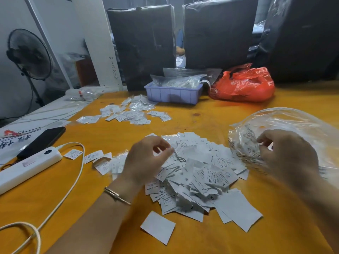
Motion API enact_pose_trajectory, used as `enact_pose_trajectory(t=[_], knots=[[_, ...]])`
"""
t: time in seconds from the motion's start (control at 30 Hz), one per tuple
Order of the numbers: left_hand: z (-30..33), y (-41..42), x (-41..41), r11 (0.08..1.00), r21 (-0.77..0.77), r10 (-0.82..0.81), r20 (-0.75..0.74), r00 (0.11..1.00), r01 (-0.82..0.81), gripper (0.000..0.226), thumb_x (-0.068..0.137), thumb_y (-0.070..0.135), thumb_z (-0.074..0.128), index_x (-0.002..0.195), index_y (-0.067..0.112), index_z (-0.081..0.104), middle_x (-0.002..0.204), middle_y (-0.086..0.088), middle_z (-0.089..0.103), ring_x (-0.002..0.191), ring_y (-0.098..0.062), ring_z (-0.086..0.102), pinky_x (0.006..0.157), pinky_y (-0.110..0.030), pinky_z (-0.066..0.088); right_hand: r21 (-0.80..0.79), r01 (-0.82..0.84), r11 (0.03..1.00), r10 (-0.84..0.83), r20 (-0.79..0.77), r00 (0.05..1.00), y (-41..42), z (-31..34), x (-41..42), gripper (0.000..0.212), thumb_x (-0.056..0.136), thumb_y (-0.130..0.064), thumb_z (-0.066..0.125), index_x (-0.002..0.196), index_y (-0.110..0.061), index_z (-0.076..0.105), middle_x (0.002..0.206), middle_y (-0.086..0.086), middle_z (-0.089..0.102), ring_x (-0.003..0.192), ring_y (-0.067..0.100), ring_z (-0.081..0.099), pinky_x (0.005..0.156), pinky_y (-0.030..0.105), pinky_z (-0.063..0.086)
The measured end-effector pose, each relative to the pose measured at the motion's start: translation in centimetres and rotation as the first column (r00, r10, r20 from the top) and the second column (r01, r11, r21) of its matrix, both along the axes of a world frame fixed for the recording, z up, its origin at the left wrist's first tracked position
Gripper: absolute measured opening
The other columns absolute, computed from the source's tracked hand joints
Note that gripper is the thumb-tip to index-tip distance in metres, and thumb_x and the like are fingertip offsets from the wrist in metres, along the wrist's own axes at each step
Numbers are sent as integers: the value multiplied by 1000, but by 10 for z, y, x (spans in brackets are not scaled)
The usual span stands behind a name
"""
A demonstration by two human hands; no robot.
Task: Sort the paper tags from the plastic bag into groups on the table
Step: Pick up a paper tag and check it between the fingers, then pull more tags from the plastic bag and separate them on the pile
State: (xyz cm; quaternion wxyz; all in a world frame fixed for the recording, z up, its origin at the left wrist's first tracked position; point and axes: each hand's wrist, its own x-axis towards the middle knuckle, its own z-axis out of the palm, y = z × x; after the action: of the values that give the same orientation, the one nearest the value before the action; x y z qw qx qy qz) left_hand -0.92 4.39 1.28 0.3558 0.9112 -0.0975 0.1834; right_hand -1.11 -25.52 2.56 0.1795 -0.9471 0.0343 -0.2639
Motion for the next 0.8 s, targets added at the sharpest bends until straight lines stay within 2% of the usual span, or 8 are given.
enact_pose_trajectory(t=[0.1,0.2,0.3,0.4,0.5,0.6,0.67,0.8], knots=[[-5,-21,-5,977,98,-188,-36,982,191,25,84,46,72,100,27,71,97,17,64,93,2,55,76,-20,44,-93,111,989,-121,-108,987,-16,2,6,21,83,-5,60,100,-14,69,98,10,68,100,35,54,83,43,42],[-11,-35,-8,921,221,-305,-96,947,320,45,78,61,70,113,33,68,112,18,51,109,-1,45,89,-20,42,-147,201,968,-228,-194,954,-30,3,10,23,85,-17,63,108,-16,67,108,11,65,107,35,51,88,42,41],[-17,-43,-8,871,378,-297,-103,949,314,50,77,68,67,117,37,64,118,16,44,113,-3,37,95,-25,39,-166,226,960,-267,-293,918,-34,3,14,37,85,-42,68,112,-17,65,116,11,59,114,32,48,90,40,40],[-19,-47,-7,871,397,-283,-76,956,289,42,78,67,66,108,37,64,111,18,44,105,-1,35,90,-25,36,-228,212,950,-281,-338,898,-32,1,16,44,83,-54,66,109,-19,65,115,9,58,114,30,50,90,38,40],[-18,-47,-7,879,384,-270,-86,959,282,36,79,65,67,104,39,62,102,22,46,97,1,37,82,-24,32,-199,203,959,-259,-313,914,-33,0,16,33,85,-46,68,104,-19,67,111,7,62,109,29,54,86,36,37],[-16,-45,-8,898,339,-251,-130,959,281,40,79,64,68,110,40,60,94,25,48,93,0,43,82,-25,38,-141,186,972,-218,-258,941,-32,-1,15,10,88,-29,66,87,-19,68,98,5,67,95,29,57,79,34,36],[-14,-44,-8,909,314,-242,-140,960,275,37,79,60,72,107,38,63,90,24,50,90,-2,45,83,-26,40,-85,176,981,-190,-211,959,-33,-2,15,10,88,-21,64,81,-18,71,91,5,68,89,29,57,76,34,37],[-12,-45,-9,944,211,-223,-165,961,255,22,78,47,78,87,38,60,86,19,56,87,-1,50,74,-24,42,-3,155,988,-155,-57,986,-34,-4,16,16,89,-19,65,82,-10,76,84,13,69,84,35,57,67,34,37]])
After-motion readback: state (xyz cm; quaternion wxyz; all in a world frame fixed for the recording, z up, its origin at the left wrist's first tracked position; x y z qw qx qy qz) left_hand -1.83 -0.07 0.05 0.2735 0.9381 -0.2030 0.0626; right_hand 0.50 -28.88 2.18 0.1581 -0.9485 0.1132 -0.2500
